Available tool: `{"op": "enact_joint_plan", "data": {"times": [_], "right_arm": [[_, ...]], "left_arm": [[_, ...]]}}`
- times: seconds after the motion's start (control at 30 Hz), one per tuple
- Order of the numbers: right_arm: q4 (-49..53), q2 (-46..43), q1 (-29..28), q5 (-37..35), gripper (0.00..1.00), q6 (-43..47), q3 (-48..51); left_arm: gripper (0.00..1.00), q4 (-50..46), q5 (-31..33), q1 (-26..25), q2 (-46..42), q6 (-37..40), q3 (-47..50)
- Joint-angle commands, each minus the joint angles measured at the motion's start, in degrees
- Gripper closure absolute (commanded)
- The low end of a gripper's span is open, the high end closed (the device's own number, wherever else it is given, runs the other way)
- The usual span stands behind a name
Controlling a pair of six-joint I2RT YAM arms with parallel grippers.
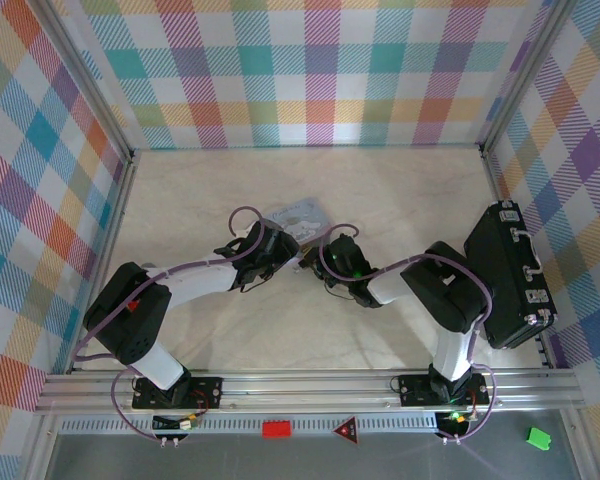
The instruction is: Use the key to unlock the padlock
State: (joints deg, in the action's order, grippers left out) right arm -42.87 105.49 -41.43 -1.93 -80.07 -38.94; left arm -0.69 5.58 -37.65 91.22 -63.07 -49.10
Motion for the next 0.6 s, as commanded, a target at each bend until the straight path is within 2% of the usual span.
{"op": "enact_joint_plan", "data": {"times": [0.0,0.2,0.57], "right_arm": [[-7.31,-0.05,0.36,-1.14,1.00,-2.43,0.24],[-7.84,-1.90,1.20,-5.61,1.00,-4.28,2.61],[-7.16,-3.05,1.61,-5.33,1.00,-3.77,3.46]], "left_arm": [[0.30,-2.36,-1.01,-0.85,0.25,-0.48,1.74],[0.29,-2.44,-0.23,-0.85,0.19,-0.56,1.72],[0.29,-2.43,0.02,-0.85,-0.01,-0.51,1.42]]}}
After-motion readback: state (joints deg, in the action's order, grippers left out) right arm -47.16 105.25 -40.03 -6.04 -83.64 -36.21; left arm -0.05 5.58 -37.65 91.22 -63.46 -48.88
